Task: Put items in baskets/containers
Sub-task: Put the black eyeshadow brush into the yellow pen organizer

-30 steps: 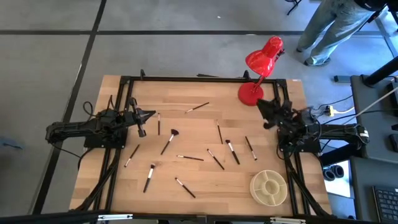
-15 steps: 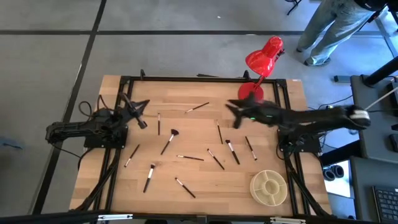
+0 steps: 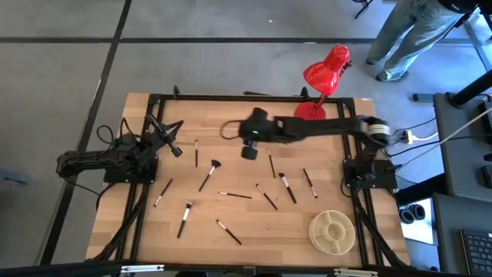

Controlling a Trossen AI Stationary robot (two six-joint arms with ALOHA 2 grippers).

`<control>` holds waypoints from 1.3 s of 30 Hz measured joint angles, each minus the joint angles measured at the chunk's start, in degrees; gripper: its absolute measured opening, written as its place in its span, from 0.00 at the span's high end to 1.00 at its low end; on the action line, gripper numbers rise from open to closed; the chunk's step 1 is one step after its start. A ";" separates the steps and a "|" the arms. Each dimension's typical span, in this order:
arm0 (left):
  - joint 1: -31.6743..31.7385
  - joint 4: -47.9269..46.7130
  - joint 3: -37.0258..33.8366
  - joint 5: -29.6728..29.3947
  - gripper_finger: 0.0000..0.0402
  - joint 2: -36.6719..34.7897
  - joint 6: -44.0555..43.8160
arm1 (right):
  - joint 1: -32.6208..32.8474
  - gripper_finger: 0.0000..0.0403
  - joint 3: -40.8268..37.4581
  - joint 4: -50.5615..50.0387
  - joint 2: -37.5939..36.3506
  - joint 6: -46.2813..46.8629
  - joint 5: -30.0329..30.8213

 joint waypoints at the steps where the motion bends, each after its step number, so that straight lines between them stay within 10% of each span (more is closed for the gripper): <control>1: 0.00 -0.09 -0.01 -0.21 0.99 0.00 0.00 | -0.91 0.68 2.91 -1.89 2.66 -1.54 -1.30; 8: -0.02 -0.11 0.00 -1.13 0.99 0.00 -0.02 | -6.12 0.68 21.58 -11.77 20.01 -11.66 -16.09; 15: -0.02 -0.13 0.00 -3.01 0.98 0.00 -0.02 | -7.06 0.68 34.23 -19.30 31.27 -18.26 -17.73; 29: -0.02 -0.17 0.00 -4.33 0.99 0.00 0.61 | -8.56 0.70 36.87 -19.56 36.91 -21.40 -18.45; 39: -0.02 -0.16 0.00 -4.94 0.99 0.00 0.53 | -8.54 0.98 36.87 -19.82 37.09 -15.94 -18.98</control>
